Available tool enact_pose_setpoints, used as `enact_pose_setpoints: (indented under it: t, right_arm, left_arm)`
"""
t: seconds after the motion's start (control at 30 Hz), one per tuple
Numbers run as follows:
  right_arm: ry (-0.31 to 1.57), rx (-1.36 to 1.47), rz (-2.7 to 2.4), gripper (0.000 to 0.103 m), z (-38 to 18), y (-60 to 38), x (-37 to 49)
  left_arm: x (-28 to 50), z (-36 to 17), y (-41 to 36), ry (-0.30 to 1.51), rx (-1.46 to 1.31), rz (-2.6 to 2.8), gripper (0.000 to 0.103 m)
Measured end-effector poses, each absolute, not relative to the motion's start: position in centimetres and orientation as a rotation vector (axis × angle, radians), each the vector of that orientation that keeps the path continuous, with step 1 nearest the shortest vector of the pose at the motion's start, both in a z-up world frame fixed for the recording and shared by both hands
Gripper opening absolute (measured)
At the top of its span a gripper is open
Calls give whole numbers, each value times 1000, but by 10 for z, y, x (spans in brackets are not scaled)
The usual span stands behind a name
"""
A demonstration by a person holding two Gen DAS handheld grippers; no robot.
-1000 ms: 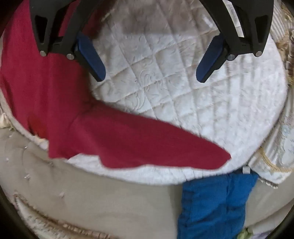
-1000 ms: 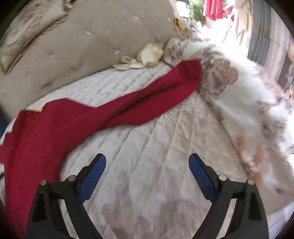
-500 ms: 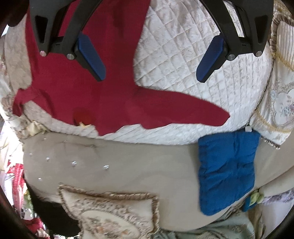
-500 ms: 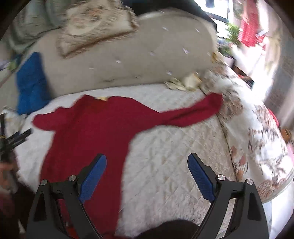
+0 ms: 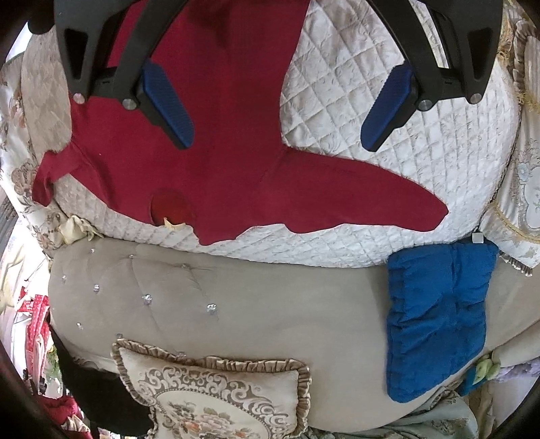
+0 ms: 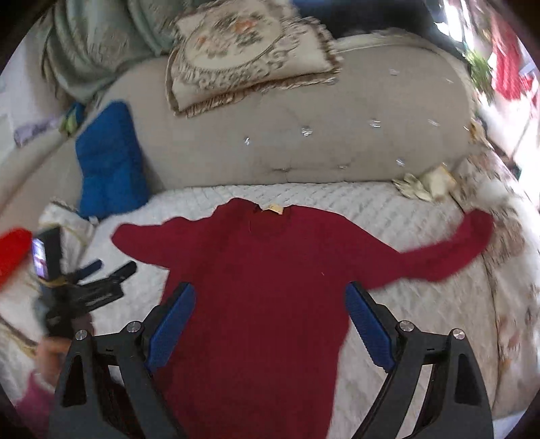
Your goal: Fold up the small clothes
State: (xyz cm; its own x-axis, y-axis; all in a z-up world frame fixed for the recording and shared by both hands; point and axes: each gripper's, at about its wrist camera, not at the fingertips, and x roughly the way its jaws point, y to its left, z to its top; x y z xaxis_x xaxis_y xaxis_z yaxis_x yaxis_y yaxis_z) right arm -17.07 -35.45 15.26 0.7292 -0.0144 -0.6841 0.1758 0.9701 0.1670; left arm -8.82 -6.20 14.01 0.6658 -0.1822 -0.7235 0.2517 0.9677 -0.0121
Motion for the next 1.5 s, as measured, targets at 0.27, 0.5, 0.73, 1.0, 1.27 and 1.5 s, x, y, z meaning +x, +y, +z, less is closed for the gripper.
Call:
enact_pose_setpoints:
  t: [0.27, 0.5, 0.73, 1.0, 1.27, 1.5]
  right_arm:
    - [743, 160, -199, 71, 102, -340, -103]
    - [775, 198, -246, 71, 78, -341, -74]
    - [796, 218, -276, 71, 60, -345, -63]
    - [823, 237, -302, 71, 43, -350, -52]
    - [831, 230, -315, 71, 37, -349, -43]
    - [846, 229, -322, 71, 28, -346, -35]
  left_arm:
    - [-57, 119, -69, 830, 70, -225, 101]
    - [-46, 102, -75, 847, 86, -226, 101]
    - [-39, 88, -73, 864, 82, -211, 101]
    - [-33, 81, -74, 857, 77, -209, 101]
    - [-28, 77, -73, 861, 65, -194, 101]
    - [-23, 73, -67, 868, 56, -174, 101]
